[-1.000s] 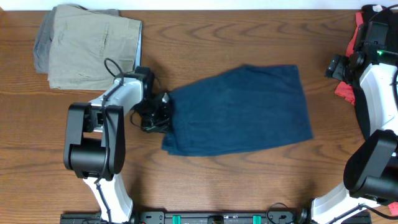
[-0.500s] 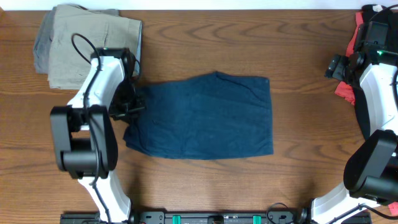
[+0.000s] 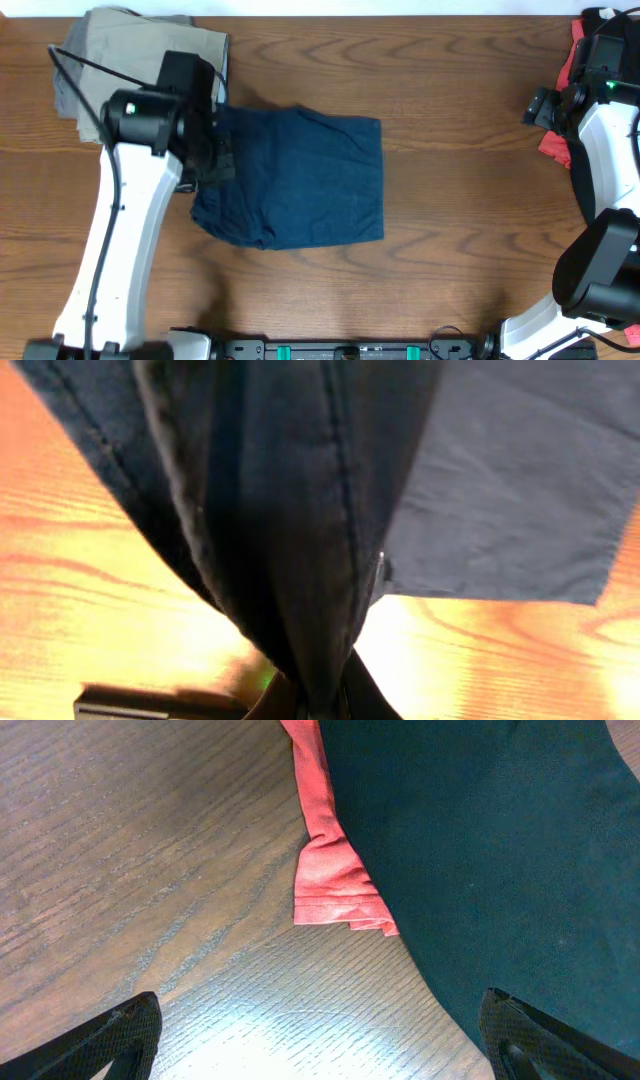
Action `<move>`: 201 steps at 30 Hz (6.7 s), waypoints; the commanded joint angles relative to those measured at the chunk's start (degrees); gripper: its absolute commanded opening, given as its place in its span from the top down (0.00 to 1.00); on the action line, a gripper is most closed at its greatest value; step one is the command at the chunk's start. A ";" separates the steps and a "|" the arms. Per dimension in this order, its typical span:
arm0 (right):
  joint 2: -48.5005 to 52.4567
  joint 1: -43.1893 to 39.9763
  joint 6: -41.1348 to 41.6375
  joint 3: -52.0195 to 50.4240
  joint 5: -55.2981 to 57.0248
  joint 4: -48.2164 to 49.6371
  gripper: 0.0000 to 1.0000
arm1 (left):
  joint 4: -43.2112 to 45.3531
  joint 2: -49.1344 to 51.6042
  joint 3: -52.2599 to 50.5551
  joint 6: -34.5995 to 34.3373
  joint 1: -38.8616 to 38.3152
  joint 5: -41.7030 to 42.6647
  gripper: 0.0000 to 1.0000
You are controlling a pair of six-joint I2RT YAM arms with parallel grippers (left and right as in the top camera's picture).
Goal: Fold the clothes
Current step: 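Grasp the shorts' left edge with the left gripper and lift, then fold the held edge rightward over the shorts with the left gripper, then lower the fold onto the shorts and press it flat with the left gripper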
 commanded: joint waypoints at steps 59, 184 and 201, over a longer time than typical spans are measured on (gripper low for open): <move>-0.13 0.31 0.00 1.05 0.83 -0.07 0.01 | 24.81 30.29 0.13 -9.99 -30.23 7.69 0.90; -0.13 0.31 0.00 1.05 0.81 -0.07 0.01 | 18.16 11.58 -3.23 -10.36 -22.45 0.63 0.94; -0.13 0.31 0.00 1.05 0.83 -0.07 0.01 | 27.61 23.02 -5.60 -10.38 -27.10 7.19 0.94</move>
